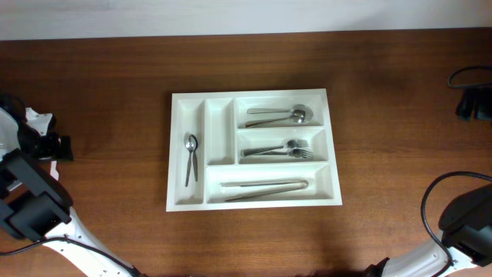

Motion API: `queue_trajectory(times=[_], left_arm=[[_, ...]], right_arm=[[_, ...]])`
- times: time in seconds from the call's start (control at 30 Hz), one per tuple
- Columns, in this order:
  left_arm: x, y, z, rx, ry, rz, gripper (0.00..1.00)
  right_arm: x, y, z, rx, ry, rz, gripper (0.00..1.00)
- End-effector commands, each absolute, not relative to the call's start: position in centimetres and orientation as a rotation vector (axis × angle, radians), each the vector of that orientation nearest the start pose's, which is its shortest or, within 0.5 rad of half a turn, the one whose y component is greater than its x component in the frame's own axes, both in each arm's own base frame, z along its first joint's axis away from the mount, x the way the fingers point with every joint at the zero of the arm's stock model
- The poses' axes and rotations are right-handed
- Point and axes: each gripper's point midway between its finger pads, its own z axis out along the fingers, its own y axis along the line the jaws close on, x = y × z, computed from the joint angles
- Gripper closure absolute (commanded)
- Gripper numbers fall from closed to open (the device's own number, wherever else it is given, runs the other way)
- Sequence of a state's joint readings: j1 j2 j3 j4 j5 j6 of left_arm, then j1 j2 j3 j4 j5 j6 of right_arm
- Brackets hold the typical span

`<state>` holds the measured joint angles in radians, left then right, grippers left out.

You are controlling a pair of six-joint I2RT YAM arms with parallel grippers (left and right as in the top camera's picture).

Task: Pack container

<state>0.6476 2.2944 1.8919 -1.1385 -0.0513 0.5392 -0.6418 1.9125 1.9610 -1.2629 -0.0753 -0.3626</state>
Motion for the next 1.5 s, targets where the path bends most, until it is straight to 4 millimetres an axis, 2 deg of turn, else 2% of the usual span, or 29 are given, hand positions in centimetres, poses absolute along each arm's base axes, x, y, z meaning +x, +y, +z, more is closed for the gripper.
queue_trajectory(times=[0.0, 0.57, 0.8, 1.47], left_arm=[[35.3, 27.6, 2.7, -0.153, 3.129, 0.070, 0.01], [34.4, 27.7, 1.7, -0.165, 3.151, 0.076, 0.01], [34.0, 28.5, 1.6, -0.198, 3.146, 0.080, 0.01], [34.7, 28.8, 1.4, -0.200, 3.106, 0.074, 0.01]], right_arm=[[35.5, -25.3, 20.5, 0.389, 2.761, -0.153, 0.01], [35.5, -25.3, 20.5, 0.389, 2.761, -0.153, 0.01], [35.5, -25.3, 20.5, 0.389, 2.761, -0.153, 0.01], [35.5, -25.3, 20.5, 0.390, 2.761, -0.153, 0.01]])
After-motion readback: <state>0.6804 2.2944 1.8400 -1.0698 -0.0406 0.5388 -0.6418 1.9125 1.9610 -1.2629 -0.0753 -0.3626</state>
